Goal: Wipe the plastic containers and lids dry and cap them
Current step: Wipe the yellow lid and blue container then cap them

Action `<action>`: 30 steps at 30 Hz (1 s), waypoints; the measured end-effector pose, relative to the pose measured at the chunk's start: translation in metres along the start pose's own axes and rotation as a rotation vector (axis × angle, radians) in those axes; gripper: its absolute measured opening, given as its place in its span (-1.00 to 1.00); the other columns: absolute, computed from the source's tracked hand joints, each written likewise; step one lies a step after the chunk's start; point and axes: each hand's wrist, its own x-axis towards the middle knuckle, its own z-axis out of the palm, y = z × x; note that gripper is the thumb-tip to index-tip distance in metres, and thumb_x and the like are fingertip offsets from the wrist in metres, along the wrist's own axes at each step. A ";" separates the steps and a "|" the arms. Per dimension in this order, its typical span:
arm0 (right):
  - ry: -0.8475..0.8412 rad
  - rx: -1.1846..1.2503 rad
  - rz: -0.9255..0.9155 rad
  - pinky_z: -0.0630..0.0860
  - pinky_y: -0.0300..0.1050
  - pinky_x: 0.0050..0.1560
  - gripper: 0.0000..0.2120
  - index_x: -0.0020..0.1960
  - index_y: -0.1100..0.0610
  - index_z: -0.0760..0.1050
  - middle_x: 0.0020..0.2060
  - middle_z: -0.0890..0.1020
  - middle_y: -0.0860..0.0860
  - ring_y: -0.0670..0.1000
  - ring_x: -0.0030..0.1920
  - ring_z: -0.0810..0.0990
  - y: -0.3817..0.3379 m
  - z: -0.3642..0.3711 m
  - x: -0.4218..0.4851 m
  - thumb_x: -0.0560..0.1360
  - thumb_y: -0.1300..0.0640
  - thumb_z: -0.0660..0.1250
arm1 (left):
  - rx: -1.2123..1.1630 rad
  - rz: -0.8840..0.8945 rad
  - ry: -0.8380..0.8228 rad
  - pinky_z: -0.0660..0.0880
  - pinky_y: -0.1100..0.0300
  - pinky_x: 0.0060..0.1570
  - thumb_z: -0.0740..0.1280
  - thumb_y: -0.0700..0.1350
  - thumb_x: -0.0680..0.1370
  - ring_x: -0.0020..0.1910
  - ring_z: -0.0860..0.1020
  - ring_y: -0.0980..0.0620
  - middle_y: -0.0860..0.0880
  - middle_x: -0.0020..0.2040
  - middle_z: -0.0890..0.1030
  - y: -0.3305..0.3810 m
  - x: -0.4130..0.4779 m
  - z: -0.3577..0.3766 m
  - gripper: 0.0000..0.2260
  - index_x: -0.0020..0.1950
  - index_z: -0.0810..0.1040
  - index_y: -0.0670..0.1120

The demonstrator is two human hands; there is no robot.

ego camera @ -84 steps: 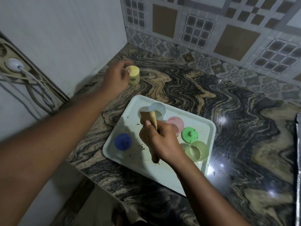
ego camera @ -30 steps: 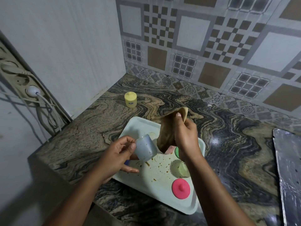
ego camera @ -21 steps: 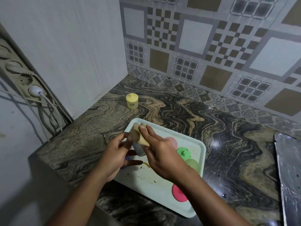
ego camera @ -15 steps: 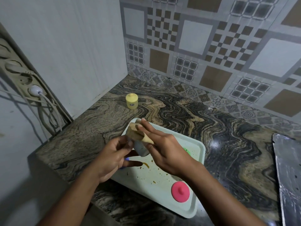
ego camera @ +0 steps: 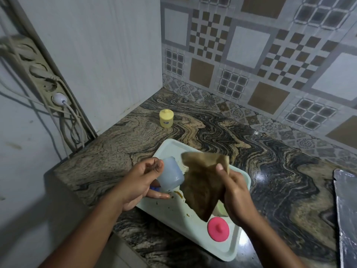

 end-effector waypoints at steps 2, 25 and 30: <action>0.152 0.241 0.169 0.61 -0.01 -0.08 -0.66 -0.12 0.18 0.69 -0.18 0.74 0.15 0.11 -0.16 0.73 -0.001 0.002 0.007 0.66 0.06 0.24 | -0.009 -0.012 0.001 0.66 -0.13 -0.18 0.30 0.10 0.48 0.15 0.62 -0.27 -0.16 0.31 0.49 0.000 -0.001 0.002 -0.59 0.24 0.52 -0.10; -0.082 -0.357 -0.210 0.38 0.05 -0.33 -0.67 -0.16 0.14 0.51 -0.39 0.47 -0.06 -0.10 -0.34 0.41 -0.007 0.027 0.021 0.69 0.01 0.18 | 0.377 0.418 -0.070 0.61 0.01 0.08 0.59 -0.02 0.35 0.24 0.60 0.09 0.44 0.38 0.39 -0.013 -0.004 0.014 -0.08 0.48 0.10 0.45; -0.103 -0.496 -0.293 0.34 -0.24 -0.40 -0.57 -0.19 -0.27 0.51 -0.46 0.47 -0.20 -0.17 -0.45 0.38 -0.012 0.022 0.019 0.70 0.18 0.19 | 0.423 0.478 0.032 0.62 -0.16 -0.02 0.63 0.03 0.30 0.12 0.64 0.10 0.24 0.32 0.52 -0.015 -0.001 0.018 -0.30 0.29 0.36 0.43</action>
